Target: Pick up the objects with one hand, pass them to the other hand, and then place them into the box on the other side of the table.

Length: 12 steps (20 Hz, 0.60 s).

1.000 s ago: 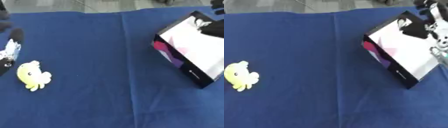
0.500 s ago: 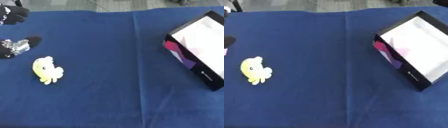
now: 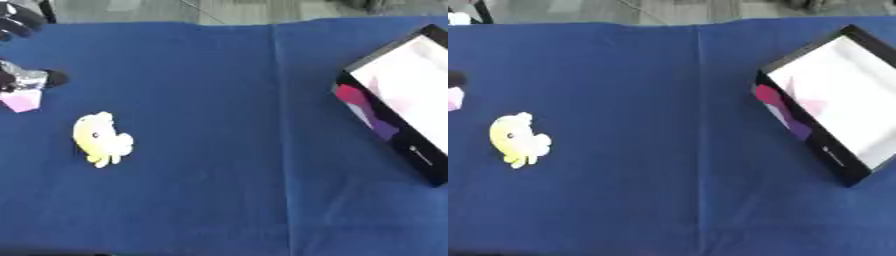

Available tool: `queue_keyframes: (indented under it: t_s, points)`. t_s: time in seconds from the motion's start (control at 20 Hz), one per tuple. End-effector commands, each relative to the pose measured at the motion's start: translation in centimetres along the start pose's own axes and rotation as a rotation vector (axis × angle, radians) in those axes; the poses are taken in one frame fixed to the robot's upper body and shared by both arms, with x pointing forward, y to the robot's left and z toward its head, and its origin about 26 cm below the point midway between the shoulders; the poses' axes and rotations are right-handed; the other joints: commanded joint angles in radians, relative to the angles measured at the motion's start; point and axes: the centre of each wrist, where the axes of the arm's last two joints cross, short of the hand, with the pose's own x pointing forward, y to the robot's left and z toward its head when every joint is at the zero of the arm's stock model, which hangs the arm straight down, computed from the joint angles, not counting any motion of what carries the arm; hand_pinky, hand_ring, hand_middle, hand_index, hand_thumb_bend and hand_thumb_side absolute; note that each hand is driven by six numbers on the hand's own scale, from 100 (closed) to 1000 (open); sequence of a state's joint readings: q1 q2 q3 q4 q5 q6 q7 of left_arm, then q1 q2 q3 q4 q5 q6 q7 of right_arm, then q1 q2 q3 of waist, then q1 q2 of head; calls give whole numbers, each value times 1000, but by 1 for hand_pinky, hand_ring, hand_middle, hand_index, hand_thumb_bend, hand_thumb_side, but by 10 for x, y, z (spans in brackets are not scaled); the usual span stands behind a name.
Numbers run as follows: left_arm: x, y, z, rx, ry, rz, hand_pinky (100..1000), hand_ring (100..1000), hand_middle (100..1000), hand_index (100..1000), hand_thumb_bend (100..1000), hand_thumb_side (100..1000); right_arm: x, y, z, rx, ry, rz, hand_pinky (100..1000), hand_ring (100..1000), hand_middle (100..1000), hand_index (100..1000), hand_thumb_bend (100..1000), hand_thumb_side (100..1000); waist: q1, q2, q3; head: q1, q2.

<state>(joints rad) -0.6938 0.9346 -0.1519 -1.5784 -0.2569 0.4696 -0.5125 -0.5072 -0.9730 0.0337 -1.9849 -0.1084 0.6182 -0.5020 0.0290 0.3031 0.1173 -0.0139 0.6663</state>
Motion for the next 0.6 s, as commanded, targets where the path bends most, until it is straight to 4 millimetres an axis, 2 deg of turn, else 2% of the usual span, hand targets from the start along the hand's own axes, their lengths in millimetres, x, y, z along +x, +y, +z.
queue_keyframes:
  t_s: [0.05,0.25,0.4,0.6]
  points:
    - [-26,22,-6,32,124,-11,942,902,836,899,555,341,6,-9,-2,-105,23,48,729,841,818,850,239,172,-3,-14,-2,18,-14]
    - [-49,29,-16,61,222,25,947,905,838,896,562,361,3,-11,-1,-129,29,47,726,836,812,847,235,172,-7,-5,-10,33,-21]
    - [-63,32,-21,71,286,69,958,912,850,900,604,451,2,-11,-1,-141,34,42,727,835,811,846,232,177,-9,2,-17,41,-28]
    - [-74,31,-27,108,394,124,964,912,842,889,657,517,0,-11,-1,-151,49,40,726,830,806,843,227,180,-12,11,-31,47,-37]
